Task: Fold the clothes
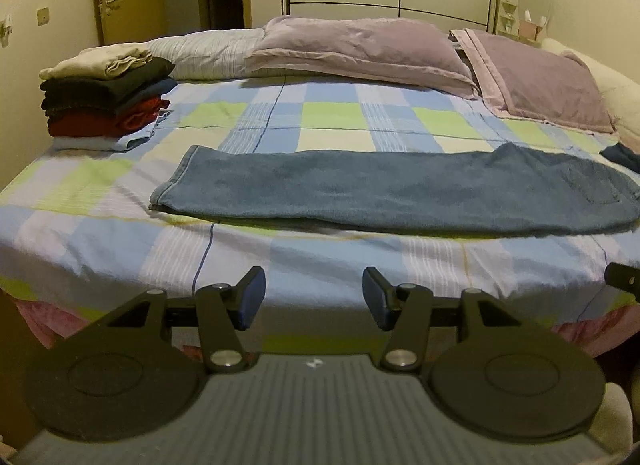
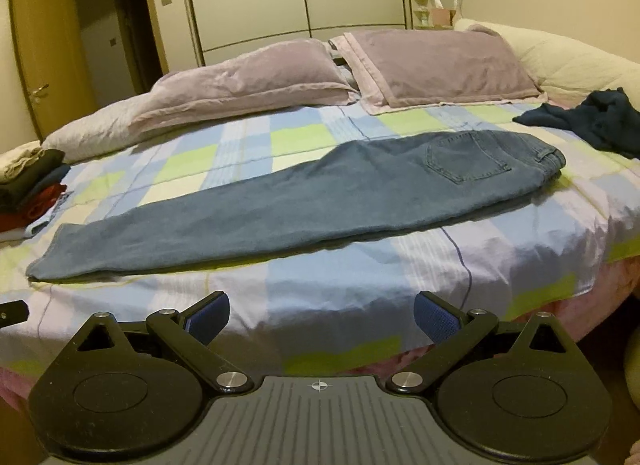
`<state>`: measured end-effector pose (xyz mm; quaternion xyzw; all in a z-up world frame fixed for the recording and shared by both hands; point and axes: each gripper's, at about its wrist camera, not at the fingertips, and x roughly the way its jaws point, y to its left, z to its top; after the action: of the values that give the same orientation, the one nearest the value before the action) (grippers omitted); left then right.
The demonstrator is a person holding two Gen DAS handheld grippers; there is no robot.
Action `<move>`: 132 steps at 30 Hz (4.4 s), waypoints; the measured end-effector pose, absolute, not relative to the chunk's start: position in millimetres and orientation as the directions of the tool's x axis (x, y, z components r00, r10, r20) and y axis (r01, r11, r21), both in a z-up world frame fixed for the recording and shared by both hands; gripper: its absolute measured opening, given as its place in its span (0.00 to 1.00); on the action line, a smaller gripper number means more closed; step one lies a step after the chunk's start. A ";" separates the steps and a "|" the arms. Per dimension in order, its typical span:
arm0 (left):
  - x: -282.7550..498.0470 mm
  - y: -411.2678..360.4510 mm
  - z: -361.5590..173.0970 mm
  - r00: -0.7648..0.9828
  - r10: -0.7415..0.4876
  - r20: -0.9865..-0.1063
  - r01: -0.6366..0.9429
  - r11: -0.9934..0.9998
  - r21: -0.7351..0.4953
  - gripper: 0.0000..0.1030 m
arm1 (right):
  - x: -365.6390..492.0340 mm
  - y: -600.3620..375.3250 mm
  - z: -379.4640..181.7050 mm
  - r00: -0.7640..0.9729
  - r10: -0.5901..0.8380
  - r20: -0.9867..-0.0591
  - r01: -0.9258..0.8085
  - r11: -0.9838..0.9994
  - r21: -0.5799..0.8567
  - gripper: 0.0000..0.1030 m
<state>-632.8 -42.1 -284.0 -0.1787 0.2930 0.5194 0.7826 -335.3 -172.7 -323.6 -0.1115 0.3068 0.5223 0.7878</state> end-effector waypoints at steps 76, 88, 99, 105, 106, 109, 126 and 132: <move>-621.0 53.0 -301.0 0.422 0.675 -0.605 -0.907 0.331 -0.262 0.36 | -275.9 -121.5 -361.4 0.132 0.834 -0.536 -0.848 0.375 0.375 0.98; -564.4 122.4 -381.0 0.349 0.634 -0.690 -0.936 0.278 -0.217 0.15 | -205.2 -8.9 -408.1 0.214 0.721 -0.659 -0.950 0.312 0.033 0.67; -695.3 123.3 -372.1 0.388 0.732 -0.560 -0.785 -0.055 -0.617 0.32 | -197.7 -41.7 -397.8 0.141 0.717 -0.683 -0.901 0.378 0.212 0.67; -724.4 151.7 -402.0 0.374 0.707 -0.601 -0.655 -0.257 -0.710 0.32 | -194.0 -50.5 -397.3 0.075 0.701 -0.709 -0.831 0.437 0.344 0.67; -727.4 153.0 -407.2 0.371 0.707 -0.602 -0.645 -0.270 -0.715 0.30 | -193.9 -50.2 -396.5 0.078 0.700 -0.710 -0.828 0.442 0.345 0.67; -732.0 155.7 -413.4 0.366 0.721 -0.589 -0.615 -0.288 -0.734 0.30 | -192.1 -45.6 -393.2 0.091 0.700 -0.708 -0.828 0.448 0.336 0.67; -731.1 154.3 -435.4 0.300 0.818 -0.491 -0.422 -0.348 -0.837 0.21 | -157.5 -10.2 -389.0 0.162 0.743 -0.649 -0.806 0.479 0.348 0.67; -711.8 159.3 -412.7 0.231 0.805 -0.547 -0.602 -0.323 -0.730 0.04 | -134.3 -13.7 -399.4 0.188 0.716 -0.673 -0.770 0.533 0.352 0.67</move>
<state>-711.8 159.3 -412.7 -0.5348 -0.0945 0.6129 0.5740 -134.3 -13.7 -399.4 -0.0324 0.4167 0.4822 0.7700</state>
